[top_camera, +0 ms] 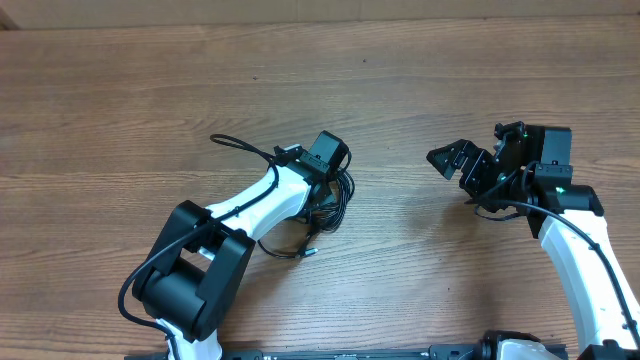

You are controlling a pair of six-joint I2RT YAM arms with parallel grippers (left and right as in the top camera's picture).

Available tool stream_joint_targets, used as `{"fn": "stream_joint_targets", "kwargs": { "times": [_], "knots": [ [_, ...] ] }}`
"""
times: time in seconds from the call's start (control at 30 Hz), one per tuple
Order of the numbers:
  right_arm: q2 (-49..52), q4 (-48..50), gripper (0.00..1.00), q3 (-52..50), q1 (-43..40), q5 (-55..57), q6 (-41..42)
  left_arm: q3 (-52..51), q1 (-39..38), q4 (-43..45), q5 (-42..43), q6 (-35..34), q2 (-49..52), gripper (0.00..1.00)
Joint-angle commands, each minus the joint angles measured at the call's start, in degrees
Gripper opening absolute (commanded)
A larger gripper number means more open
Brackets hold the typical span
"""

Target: Untangle cables

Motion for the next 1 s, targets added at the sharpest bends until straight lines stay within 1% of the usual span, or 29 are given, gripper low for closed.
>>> {"fn": "stream_joint_targets", "kwargs": {
  "times": [0.0, 0.03, 0.13, 0.3, 0.4, 0.47, 0.5, 0.67, 0.77, 0.8, 0.97],
  "knots": [
    [0.11, 0.13, 1.00, 0.72, -0.15, -0.55, -0.46, -0.79, 0.31, 0.11, 0.46, -1.20, 3.93, 0.15],
    [0.11, 0.13, 1.00, 0.72, -0.15, -0.55, -0.46, -0.79, 0.31, 0.11, 0.48, -1.18, 3.93, 0.09],
    [0.11, 0.02, 1.00, 0.72, -0.15, -0.55, -0.48, -0.79, 0.31, 0.09, 0.44, -1.16, 3.93, 0.04],
    [0.11, -1.27, 1.00, 0.72, -0.15, -0.55, -0.66, -0.66, 0.33, 0.17, 0.66, -0.83, 3.82, 0.04],
    [0.11, -3.23, 1.00, 0.72, -0.15, -1.64, -3.61, 0.42, 0.37, -0.35, 1.86, 3.50, 2.80, 0.04],
    [0.11, -4.83, 1.00, 0.72, -0.15, -2.10, -5.27, 1.92, 0.37, -1.60, 3.23, 9.35, 1.14, 0.04],
    [0.11, -5.38, 1.00, 0.72, -0.15, -2.58, -6.47, 2.75, 0.37, -2.03, 3.74, 13.49, 0.11, 0.04],
    [0.11, -6.91, 1.00, 0.72, -0.15, -11.96, -14.99, 6.45, 0.17, -3.82, 8.63, 40.06, -6.99, 0.04],
    [0.11, -6.91, 1.00, 0.72, -0.15, -19.19, -18.62, 7.06, 0.17, -4.11, 11.30, 53.55, -11.93, 0.04],
    [0.11, -6.82, 1.00, 0.72, -0.15, -20.98, -19.02, 7.06, 0.17, -4.09, 11.41, 56.08, -13.57, 0.04],
    [0.11, -5.77, 1.00, 0.72, -0.15, -27.30, -19.76, 7.06, 0.26, -3.85, 11.15, 64.41, -20.94, 0.04]
  ]
}}
